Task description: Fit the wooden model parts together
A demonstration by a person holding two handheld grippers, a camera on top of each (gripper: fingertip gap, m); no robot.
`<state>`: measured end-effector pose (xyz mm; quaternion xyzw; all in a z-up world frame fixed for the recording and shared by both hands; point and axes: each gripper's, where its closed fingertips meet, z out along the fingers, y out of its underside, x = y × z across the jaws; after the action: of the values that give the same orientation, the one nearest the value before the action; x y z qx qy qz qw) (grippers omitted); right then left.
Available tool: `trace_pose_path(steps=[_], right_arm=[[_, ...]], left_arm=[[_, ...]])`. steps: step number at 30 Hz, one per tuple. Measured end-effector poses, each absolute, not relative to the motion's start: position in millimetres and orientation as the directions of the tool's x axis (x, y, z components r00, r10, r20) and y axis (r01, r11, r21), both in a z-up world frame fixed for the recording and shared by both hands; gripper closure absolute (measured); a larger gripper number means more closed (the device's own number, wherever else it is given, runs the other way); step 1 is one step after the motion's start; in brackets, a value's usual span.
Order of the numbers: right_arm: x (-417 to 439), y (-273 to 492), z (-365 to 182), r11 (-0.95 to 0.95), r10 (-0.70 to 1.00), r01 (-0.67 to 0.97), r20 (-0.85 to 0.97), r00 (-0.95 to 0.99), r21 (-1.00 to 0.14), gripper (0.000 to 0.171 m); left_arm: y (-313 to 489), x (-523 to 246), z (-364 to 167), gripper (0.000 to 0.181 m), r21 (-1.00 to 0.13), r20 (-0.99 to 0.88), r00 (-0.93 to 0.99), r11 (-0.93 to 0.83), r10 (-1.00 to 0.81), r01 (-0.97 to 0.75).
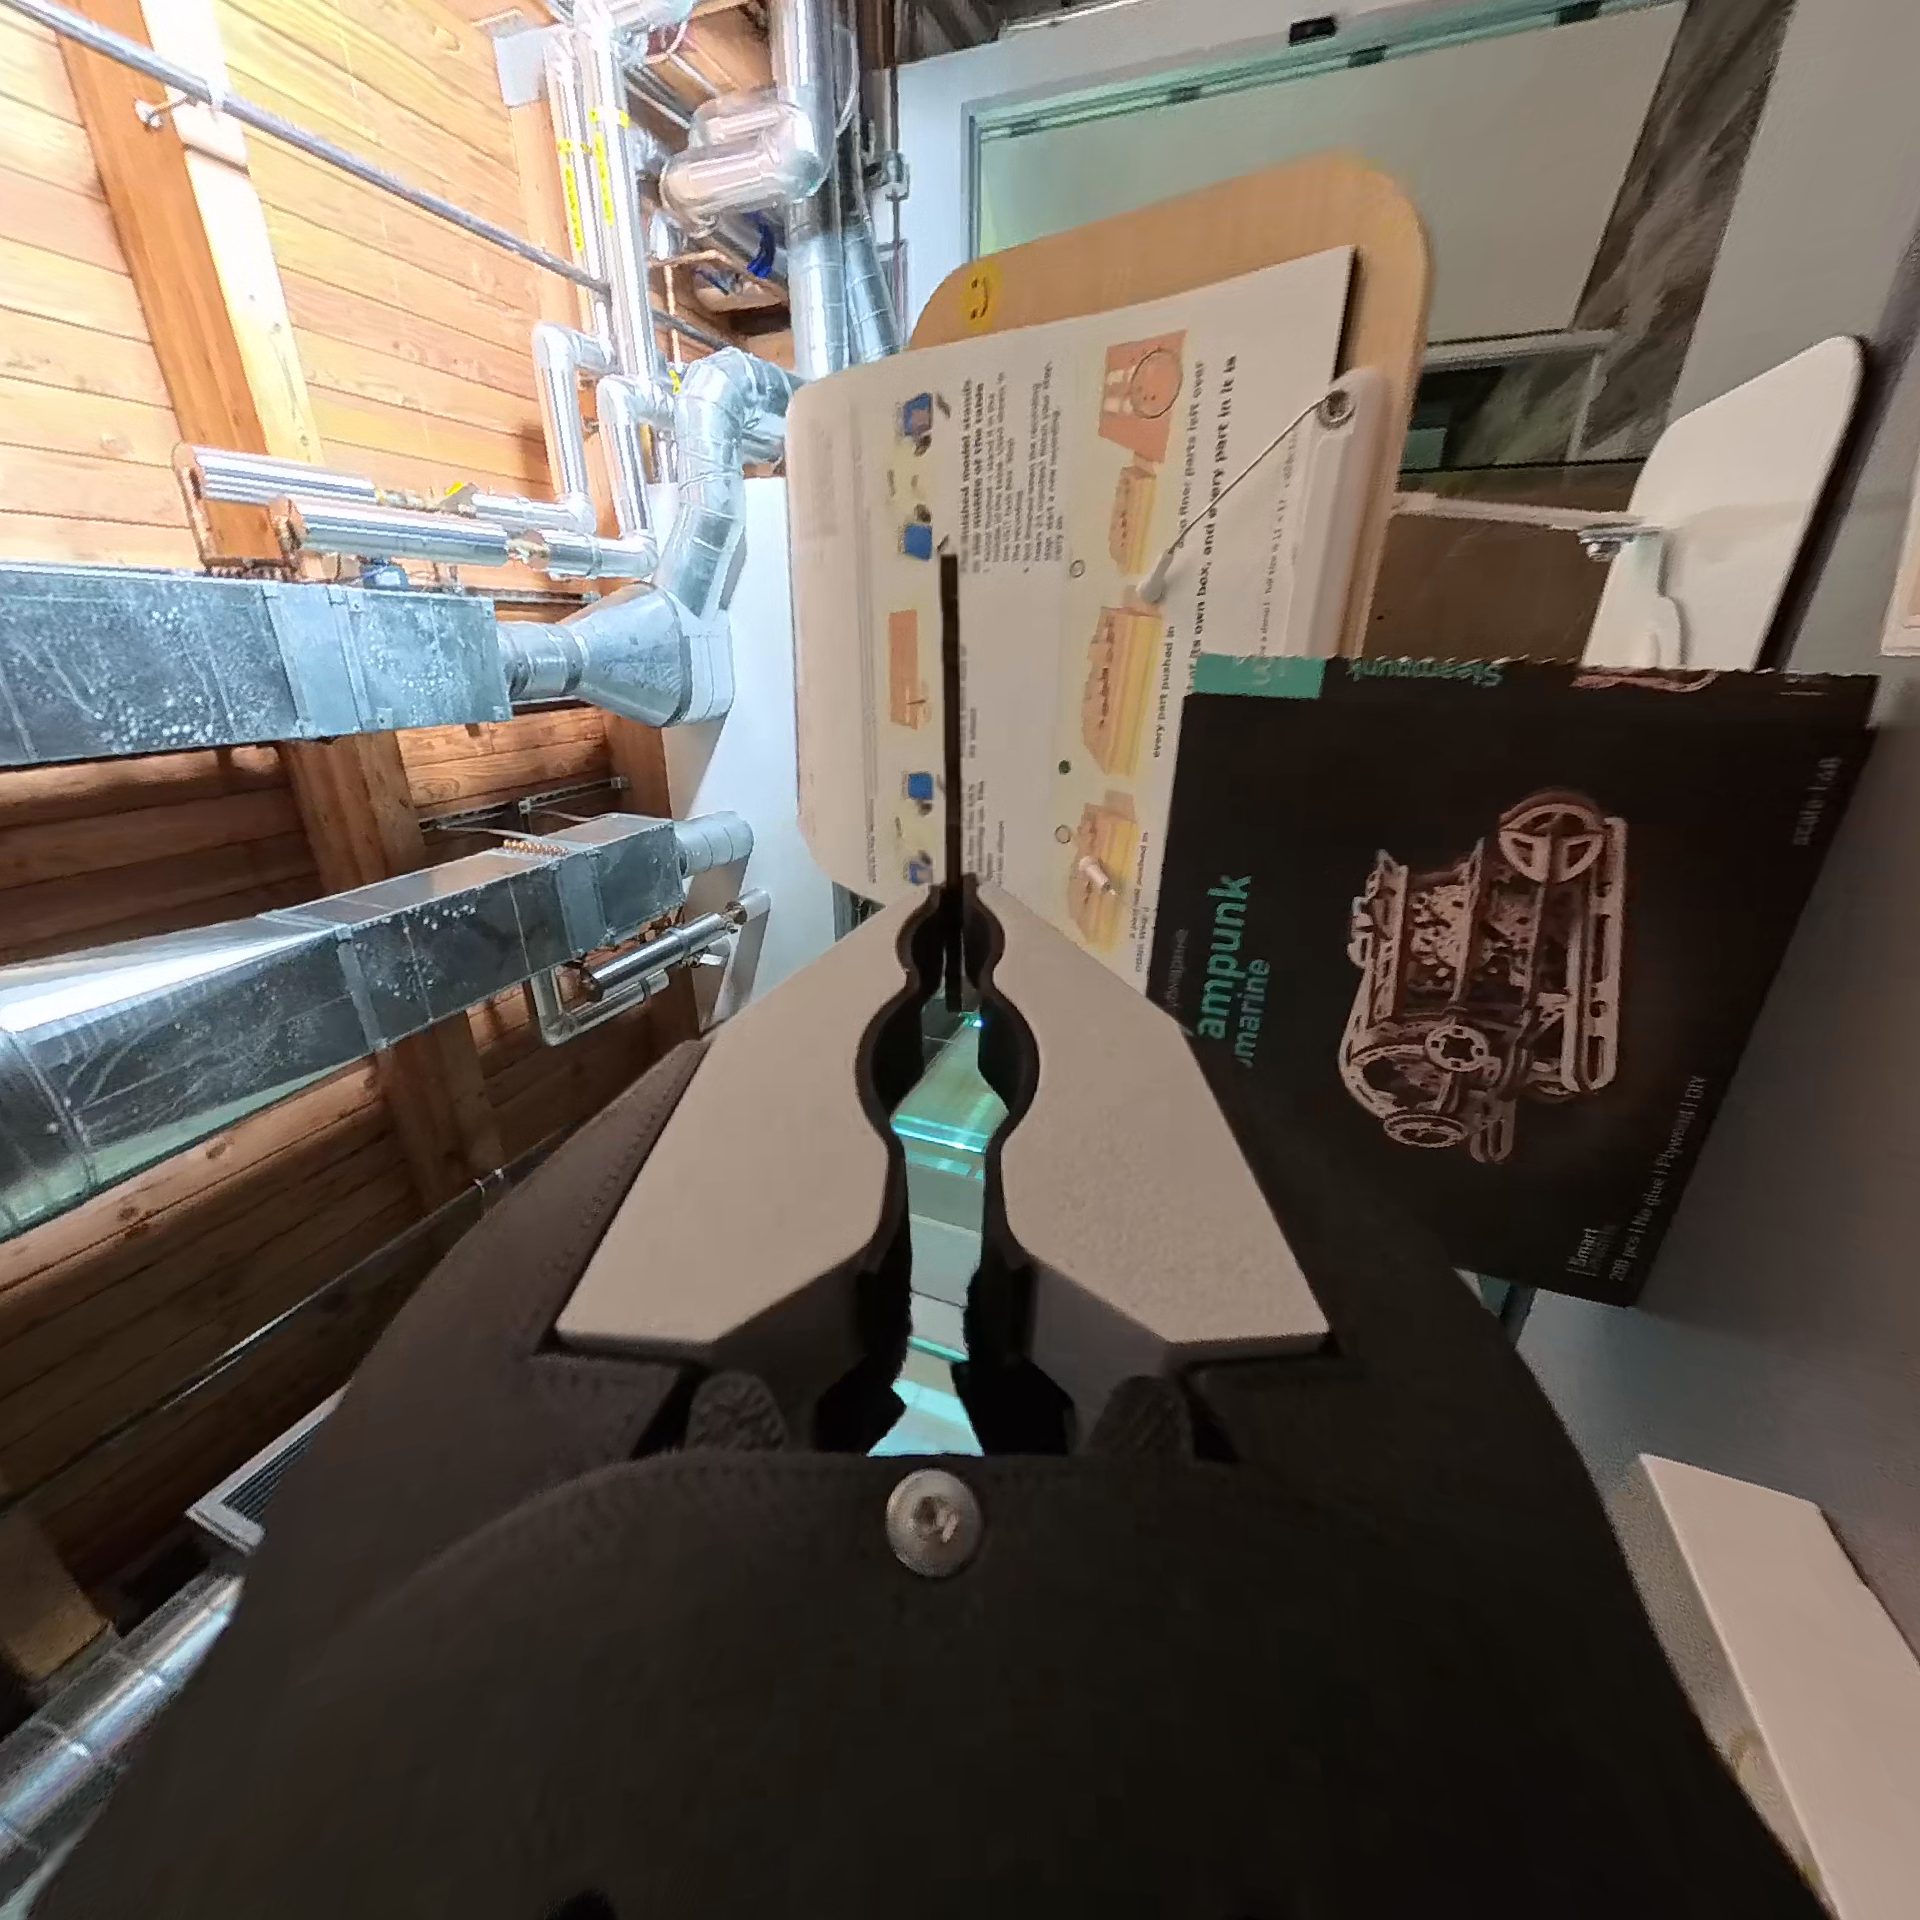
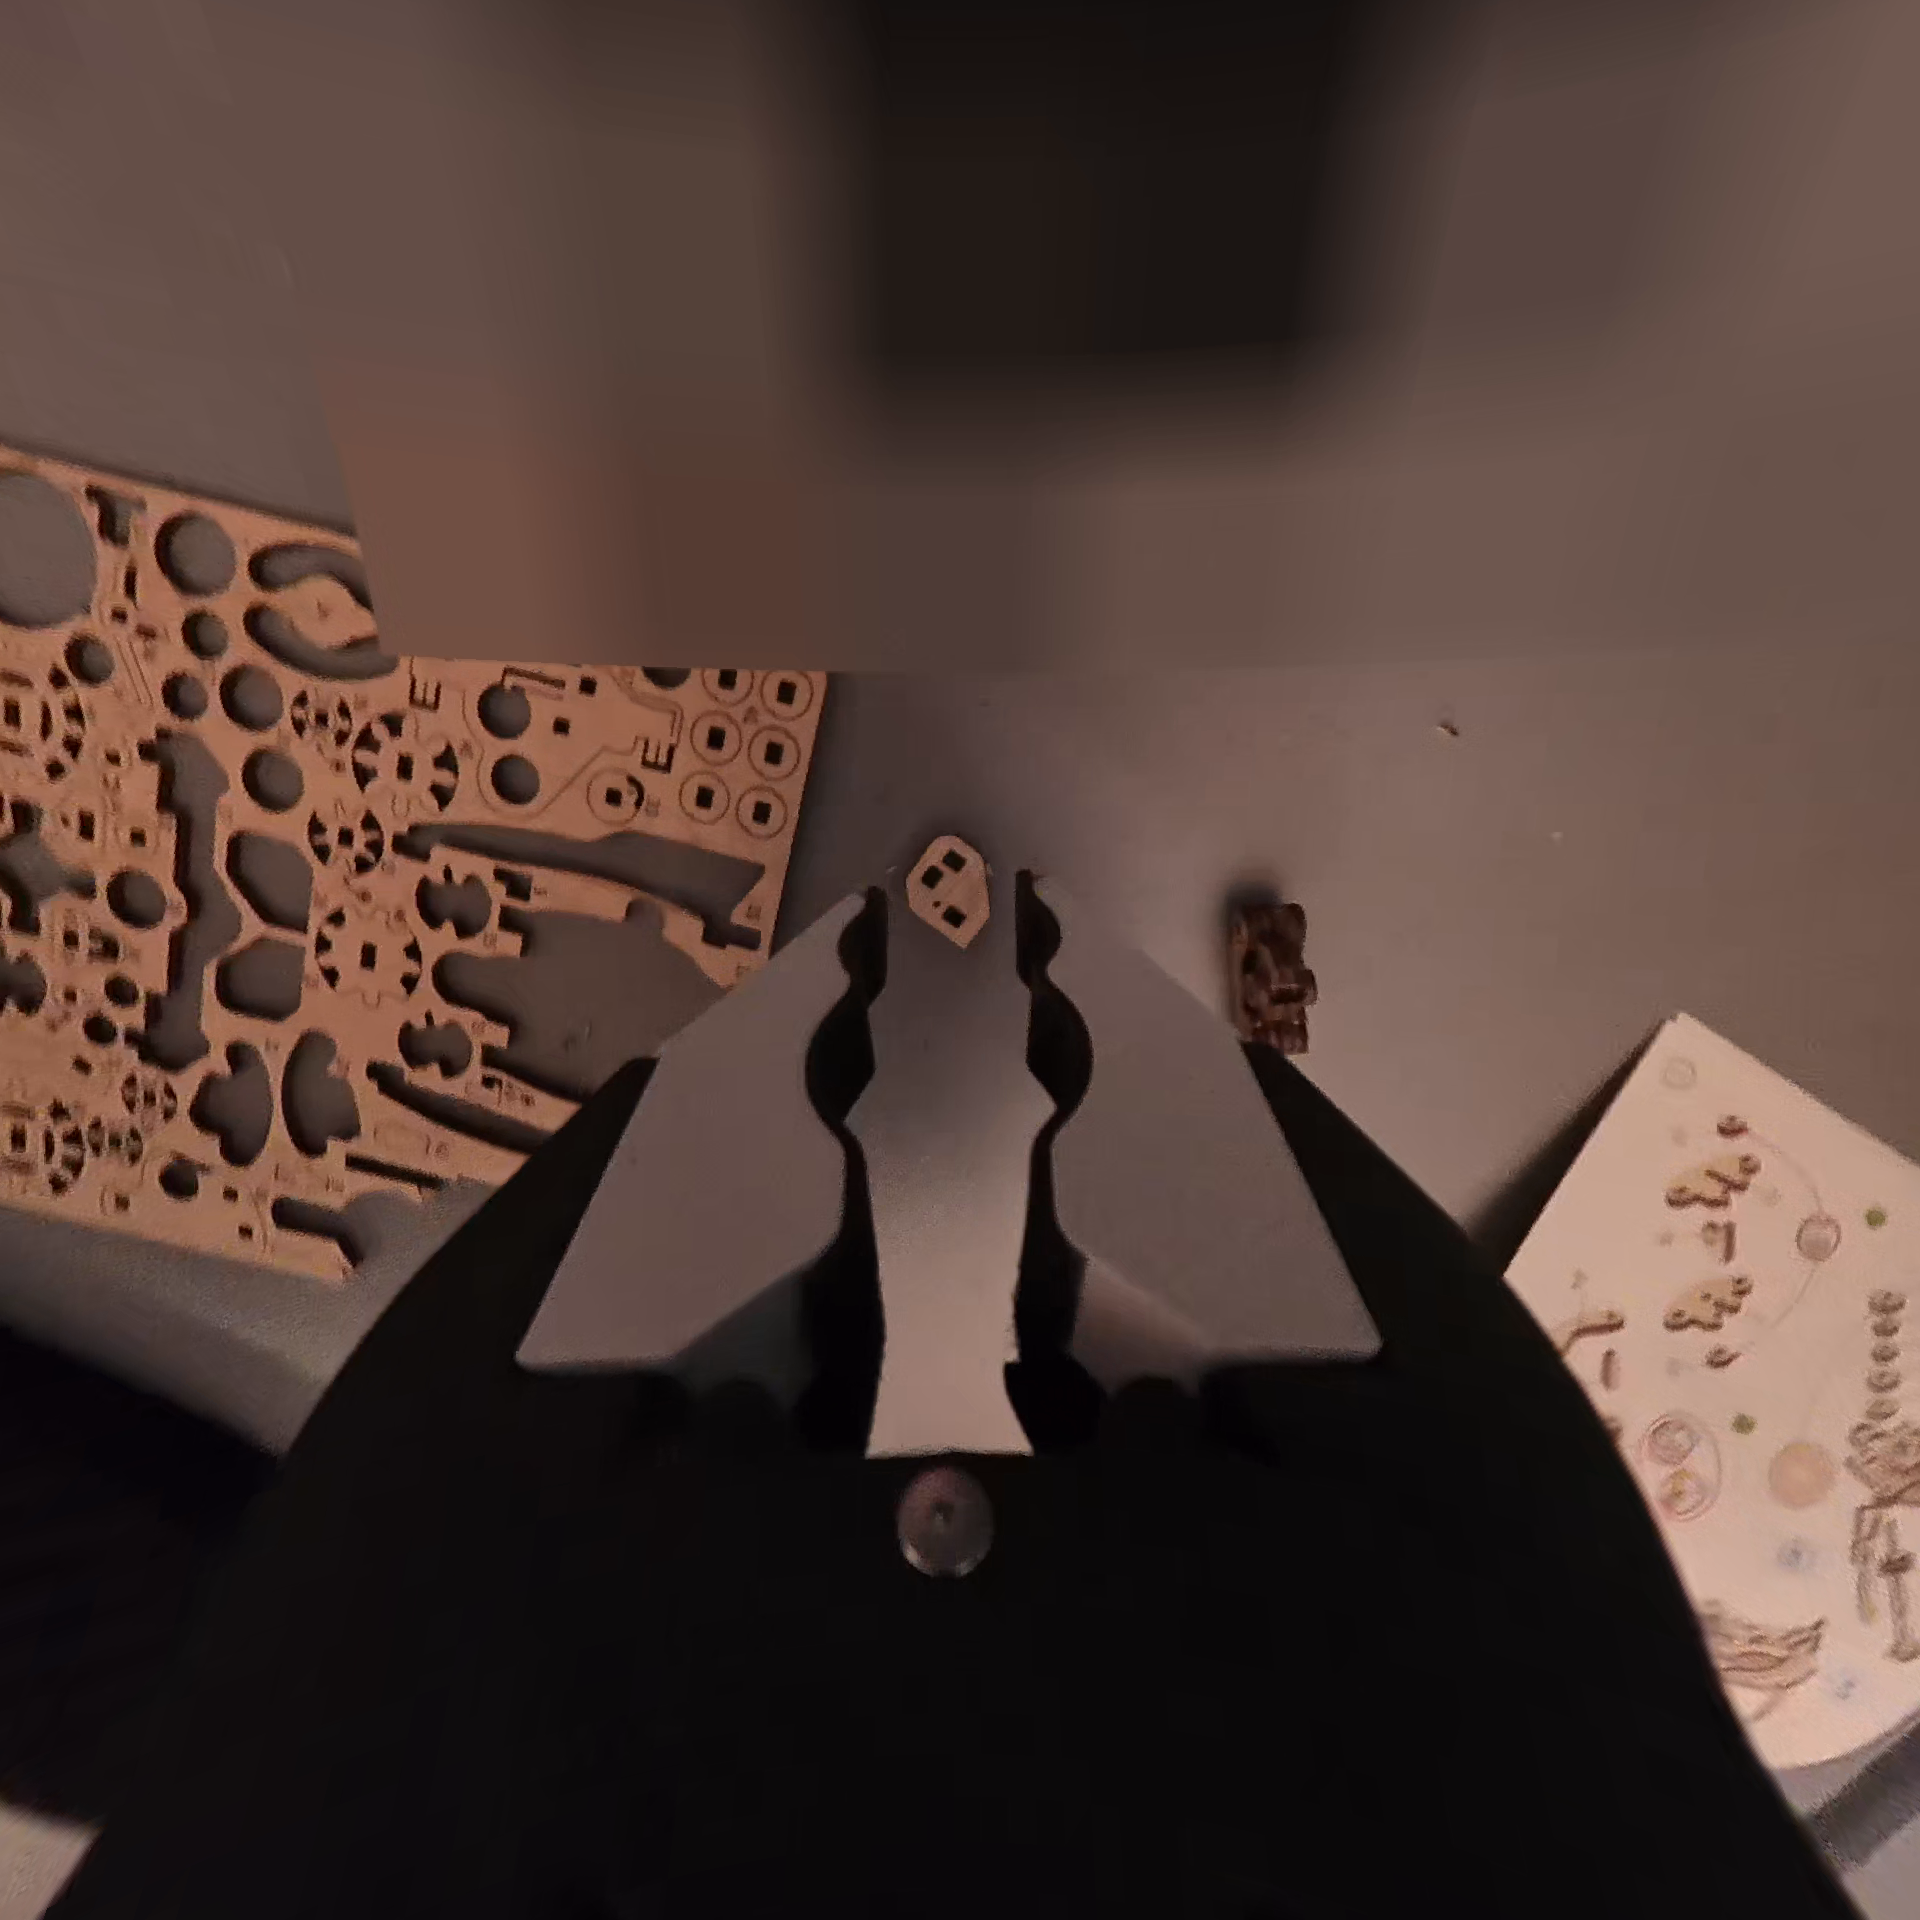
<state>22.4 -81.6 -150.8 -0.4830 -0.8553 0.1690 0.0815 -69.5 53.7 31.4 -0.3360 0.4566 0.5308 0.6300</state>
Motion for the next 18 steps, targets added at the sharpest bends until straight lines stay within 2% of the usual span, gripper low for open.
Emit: trace_pose_path(steps=[3,6,11,13,18], right_arm=[[24.3,-89.8,-154.9,0.54,0.798,0.782,-0.106,-0.593,-0.31,0.147],[28.1,-81.1,-162.1,0.609,0.76,0.758,-0.101,-0.642,-0.233,0.145],[23.6,-81.3,-164.9,0.686,0.698,0.697,-0.085,-0.712,-0.206,0.15],[25.7,-79.4,-167.6,0.719,0.671,0.675,-0.086,-0.736,-0.168,0.154],[22.9,-80.3,-167.3,0.745,0.642,0.649,-0.094,-0.76,-0.157,0.155]], left_arm=[[50.0,-80.0,45.4,0.181,0.018,-0.91,0.079,0.228,0.408,-0.974],[44.7,-87.4,57.1,0.181,-0.003,-0.893,0.123,0.268,0.433,-0.963],[46.5,-101.4,63.4,0.181,-0.047,-0.885,0.172,0.285,0.432,-0.957],[48.2,-103.2,62.4,0.181,-0.046,-0.887,0.168,0.28,0.429,-0.959],[49.9,-100.5,57.1,0.181,-0.04,-0.895,0.163,0.291,0.414,-0.956]])
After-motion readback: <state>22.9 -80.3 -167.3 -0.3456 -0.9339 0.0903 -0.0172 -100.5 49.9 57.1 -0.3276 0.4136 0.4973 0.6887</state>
